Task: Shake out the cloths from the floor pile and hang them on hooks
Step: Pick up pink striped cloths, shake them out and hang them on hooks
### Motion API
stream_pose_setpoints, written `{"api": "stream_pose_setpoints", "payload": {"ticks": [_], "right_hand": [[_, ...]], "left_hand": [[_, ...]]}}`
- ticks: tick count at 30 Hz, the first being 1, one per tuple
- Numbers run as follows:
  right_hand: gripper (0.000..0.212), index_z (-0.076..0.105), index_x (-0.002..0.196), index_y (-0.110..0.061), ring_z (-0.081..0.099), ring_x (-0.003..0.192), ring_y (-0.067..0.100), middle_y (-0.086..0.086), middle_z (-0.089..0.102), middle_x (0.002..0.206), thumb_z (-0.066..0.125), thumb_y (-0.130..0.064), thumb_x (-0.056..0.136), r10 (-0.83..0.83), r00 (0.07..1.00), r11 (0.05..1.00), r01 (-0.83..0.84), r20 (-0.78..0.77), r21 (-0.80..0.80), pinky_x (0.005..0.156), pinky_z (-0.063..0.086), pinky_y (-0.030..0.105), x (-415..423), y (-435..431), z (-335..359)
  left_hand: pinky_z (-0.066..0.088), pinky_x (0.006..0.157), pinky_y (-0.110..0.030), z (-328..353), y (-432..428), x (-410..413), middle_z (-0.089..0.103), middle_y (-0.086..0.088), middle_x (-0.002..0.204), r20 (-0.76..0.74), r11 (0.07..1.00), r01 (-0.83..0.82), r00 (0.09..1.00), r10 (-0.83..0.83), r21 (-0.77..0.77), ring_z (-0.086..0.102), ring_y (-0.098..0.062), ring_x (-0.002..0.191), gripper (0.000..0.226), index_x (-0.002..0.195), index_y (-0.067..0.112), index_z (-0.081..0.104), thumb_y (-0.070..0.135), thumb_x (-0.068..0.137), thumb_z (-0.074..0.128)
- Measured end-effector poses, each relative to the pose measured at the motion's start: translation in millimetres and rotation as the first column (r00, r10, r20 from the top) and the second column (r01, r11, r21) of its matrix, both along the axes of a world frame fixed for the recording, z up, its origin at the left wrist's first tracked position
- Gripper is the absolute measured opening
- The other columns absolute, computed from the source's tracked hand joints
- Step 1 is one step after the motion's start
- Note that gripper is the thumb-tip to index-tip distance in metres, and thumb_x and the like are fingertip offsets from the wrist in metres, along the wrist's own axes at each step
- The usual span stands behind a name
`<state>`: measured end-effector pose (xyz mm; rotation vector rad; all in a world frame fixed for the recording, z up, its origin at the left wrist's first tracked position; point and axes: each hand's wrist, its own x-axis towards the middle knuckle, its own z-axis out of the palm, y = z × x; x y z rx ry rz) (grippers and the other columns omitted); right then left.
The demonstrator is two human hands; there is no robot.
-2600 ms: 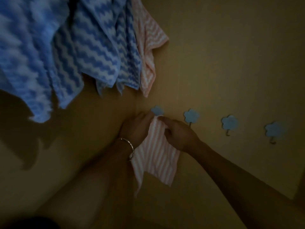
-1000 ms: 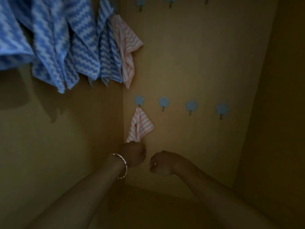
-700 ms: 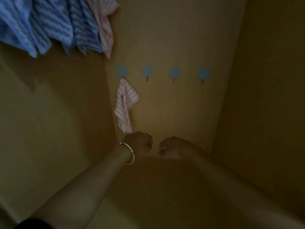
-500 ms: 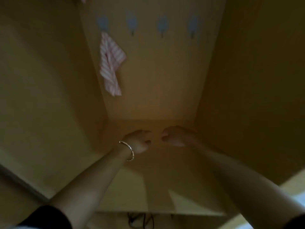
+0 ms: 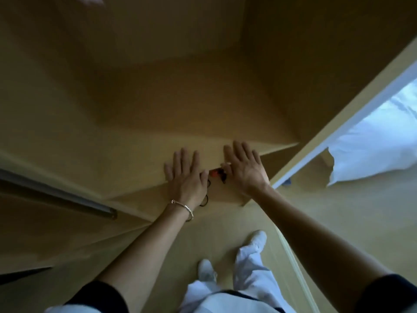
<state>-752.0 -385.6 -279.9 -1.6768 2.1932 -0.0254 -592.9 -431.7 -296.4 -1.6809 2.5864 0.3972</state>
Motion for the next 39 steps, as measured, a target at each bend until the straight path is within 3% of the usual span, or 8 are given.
{"api": "stream_pose_setpoints", "payload": {"ticks": [5, 8, 13, 19, 27, 33, 36, 39], "right_hand": [[0.061, 0.01, 0.152, -0.023, -0.004, 0.148, 0.028, 0.004, 0.001, 0.161, 0.039, -0.027, 0.099, -0.094, 0.987, 0.99, 0.107, 0.129, -0.095, 0.118, 0.008, 0.047, 16, 57, -15], [0.06, 0.019, 0.152, -0.019, 0.003, 0.148, 0.029, 0.01, 0.008, 0.161, 0.044, -0.027, 0.097, -0.199, 0.963, 0.978, 0.185, 0.181, 0.091, 0.12, 0.013, 0.044, 14, 113, -43], [0.041, 0.051, 0.137, -0.012, 0.036, 0.139, 0.023, 0.01, 0.04, 0.15, 0.042, -0.024, 0.099, -0.562, 0.763, 0.826, 0.497, 0.319, 0.267, 0.112, 0.031, 0.03, -18, 205, -65], [0.042, 0.053, 0.133, -0.007, 0.046, 0.129, 0.027, 0.013, 0.05, 0.141, 0.042, -0.02, 0.096, -0.762, 0.561, 0.642, 0.719, 0.325, 0.265, 0.105, 0.037, 0.031, -49, 296, -63], [0.039, 0.065, 0.121, -0.009, 0.052, 0.118, 0.027, 0.012, 0.056, 0.125, 0.044, -0.003, 0.089, -0.88, 0.274, 0.362, 0.915, 0.387, 0.175, 0.097, 0.039, 0.026, -95, 452, -51], [0.028, 0.073, 0.106, -0.011, 0.062, 0.109, 0.024, 0.009, 0.069, 0.115, 0.049, -0.013, 0.09, -0.91, 0.092, 0.161, 0.977, 0.404, 0.142, 0.087, 0.046, 0.028, -130, 577, -43], [0.027, 0.065, 0.083, -0.011, 0.061, 0.099, 0.032, 0.016, 0.068, 0.104, 0.043, -0.023, 0.093, -0.929, 0.077, 0.15, 0.973, 0.362, 0.177, 0.071, 0.04, 0.031, -145, 628, -38], [0.03, 0.061, 0.09, -0.007, 0.058, 0.104, 0.034, 0.019, 0.064, 0.11, 0.036, -0.024, 0.097, -0.934, 0.022, 0.099, 0.975, 0.357, 0.2, 0.08, 0.041, 0.033, -156, 673, -37]], "left_hand": [[-0.002, 0.113, -0.055, -21, 40, -5, 0.002, -0.019, 0.157, 0.038, 0.977, 0.161, 0.987, -0.158, -0.137, -0.001, -0.034, 0.145, 0.076, 0.151, 0.014, 0.01, 0.027, 0.088, 0.05], [0.015, 0.113, -0.052, -30, 81, -17, 0.017, -0.016, 0.155, 0.042, 0.892, 0.427, 0.904, -0.426, -0.148, 0.015, -0.03, 0.144, 0.066, 0.148, 0.013, 0.026, 0.017, 0.086, 0.049], [0.051, 0.088, -0.035, -40, 141, -56, 0.067, -0.004, 0.117, -0.213, 0.815, 0.356, 0.933, -0.288, 0.456, 0.06, -0.025, 0.108, 0.034, 0.123, 0.024, 0.06, 0.023, 0.095, 0.041], [0.009, 0.115, -0.048, -19, 222, -140, 0.045, -0.001, 0.143, -0.095, 0.693, 0.616, 0.769, -0.632, 0.374, 0.031, -0.019, 0.138, 0.035, 0.124, 0.018, 0.058, 0.023, 0.1, 0.033], [0.041, 0.09, -0.023, -13, 356, -210, 0.068, -0.006, 0.111, -0.186, 0.583, 0.689, 0.7, -0.69, 0.429, 0.059, -0.022, 0.108, 0.031, 0.108, 0.012, 0.069, 0.003, 0.087, 0.049], [0.046, 0.072, -0.03, -5, 468, -267, 0.072, -0.003, 0.09, -0.174, 0.548, 0.776, 0.614, -0.77, 0.313, 0.064, -0.024, 0.091, 0.021, 0.089, 0.02, 0.072, 0.036, 0.087, 0.059], [0.04, 0.094, -0.035, -3, 521, -294, 0.068, -0.003, 0.113, -0.062, 0.445, 0.863, 0.471, -0.88, 0.24, 0.058, -0.023, 0.11, 0.031, 0.105, 0.022, 0.069, 0.041, 0.093, 0.048], [0.013, 0.113, -0.052, 2, 562, -318, 0.036, 0.004, 0.15, 0.046, 0.335, 0.904, 0.335, -0.941, 0.267, 0.025, -0.018, 0.141, 0.042, 0.135, 0.029, 0.047, 0.044, 0.096, 0.041]]}}
